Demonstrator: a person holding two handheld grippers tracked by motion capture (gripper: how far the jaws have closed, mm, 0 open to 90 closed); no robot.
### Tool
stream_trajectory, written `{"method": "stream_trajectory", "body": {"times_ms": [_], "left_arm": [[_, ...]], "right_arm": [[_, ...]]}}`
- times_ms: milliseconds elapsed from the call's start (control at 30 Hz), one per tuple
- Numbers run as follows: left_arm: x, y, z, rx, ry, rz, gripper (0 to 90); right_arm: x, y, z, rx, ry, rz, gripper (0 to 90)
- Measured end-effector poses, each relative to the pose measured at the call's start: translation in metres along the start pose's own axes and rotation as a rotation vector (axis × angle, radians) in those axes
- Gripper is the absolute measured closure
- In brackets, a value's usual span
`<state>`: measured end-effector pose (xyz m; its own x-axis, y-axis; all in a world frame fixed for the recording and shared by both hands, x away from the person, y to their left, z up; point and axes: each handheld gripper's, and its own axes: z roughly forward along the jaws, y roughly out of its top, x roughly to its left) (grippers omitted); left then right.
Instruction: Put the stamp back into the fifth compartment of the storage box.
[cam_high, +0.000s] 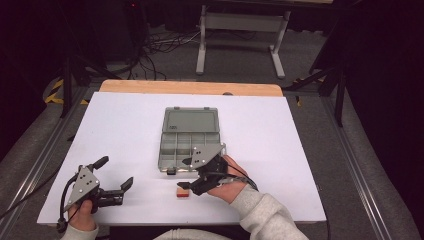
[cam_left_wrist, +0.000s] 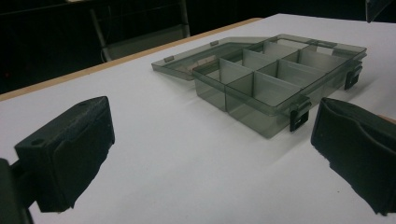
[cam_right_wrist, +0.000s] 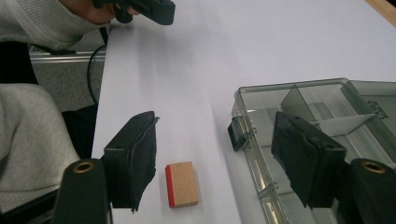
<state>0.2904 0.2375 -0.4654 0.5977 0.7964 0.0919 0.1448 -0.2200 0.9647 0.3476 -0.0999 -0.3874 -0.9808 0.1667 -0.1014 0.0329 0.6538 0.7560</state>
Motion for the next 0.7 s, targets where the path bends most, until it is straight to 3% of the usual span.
{"method": "stream_trajectory", "body": {"times_ms": [167,467,700], "left_arm": [[-0.001,0.0,0.0,0.004,-0.002,0.001,0.6],[0.0,0.0,0.0,0.001,-0.001,0.0,0.6],[0.0,0.0,0.0,0.002,0.0,-0.001,0.6]], "right_arm": [[-0.002,0.002,0.003,0.023,0.046,0.013,31.9],[-0.004,0.003,0.014,0.12,0.118,0.023,32.5],[-0.002,0.003,0.022,0.185,0.132,0.014,33.5]]}}
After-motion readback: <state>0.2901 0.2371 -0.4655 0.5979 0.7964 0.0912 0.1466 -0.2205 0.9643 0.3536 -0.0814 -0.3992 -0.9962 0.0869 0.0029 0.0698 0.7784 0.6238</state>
